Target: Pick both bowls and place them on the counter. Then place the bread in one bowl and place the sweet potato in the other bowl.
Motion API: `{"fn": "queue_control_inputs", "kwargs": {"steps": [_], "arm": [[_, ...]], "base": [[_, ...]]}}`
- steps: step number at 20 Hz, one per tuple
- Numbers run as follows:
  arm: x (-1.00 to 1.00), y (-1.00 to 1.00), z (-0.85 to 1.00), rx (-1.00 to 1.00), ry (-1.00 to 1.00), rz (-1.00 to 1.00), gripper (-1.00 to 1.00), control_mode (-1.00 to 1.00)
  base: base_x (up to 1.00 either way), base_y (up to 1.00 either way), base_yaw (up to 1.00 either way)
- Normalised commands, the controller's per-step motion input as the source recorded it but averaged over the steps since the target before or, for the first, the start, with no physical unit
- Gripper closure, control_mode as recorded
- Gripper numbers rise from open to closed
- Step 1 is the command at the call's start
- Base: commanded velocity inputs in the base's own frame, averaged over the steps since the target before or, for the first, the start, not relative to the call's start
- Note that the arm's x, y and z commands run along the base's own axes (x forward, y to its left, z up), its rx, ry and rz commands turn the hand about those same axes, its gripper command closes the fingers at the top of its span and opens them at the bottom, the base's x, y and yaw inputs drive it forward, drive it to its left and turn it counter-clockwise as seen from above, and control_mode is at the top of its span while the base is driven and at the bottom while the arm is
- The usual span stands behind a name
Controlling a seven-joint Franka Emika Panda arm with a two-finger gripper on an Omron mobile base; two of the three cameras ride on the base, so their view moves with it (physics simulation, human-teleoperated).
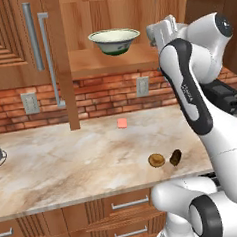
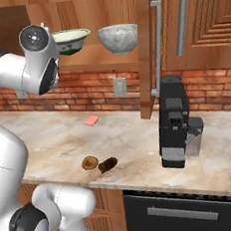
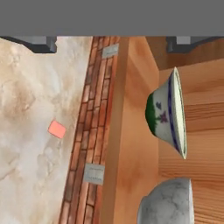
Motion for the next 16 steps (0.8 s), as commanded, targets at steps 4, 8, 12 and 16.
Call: {"fn": "queue_control_inputs", "kwargs": {"steps": [4,8,12,16], "arm": [[0.17,-0.09,0.25,0.18,-0.03,0.05,-1.0,-1.0],[0.3,0.0,0.1,0.11,0.01,0.03,-1.0,-1.0],[0.34,0.0,0.17,0.01,0.0,0.0,-1.0,-1.0],[0.36,0.0,0.12,0.0,0.0,0.02,-1.0,-1.0]], "base": [[0.0,0.0,0.0],[0.0,0.0,0.0],[0.0,0.0,0.0],[0.0,0.0,0.0]]}}
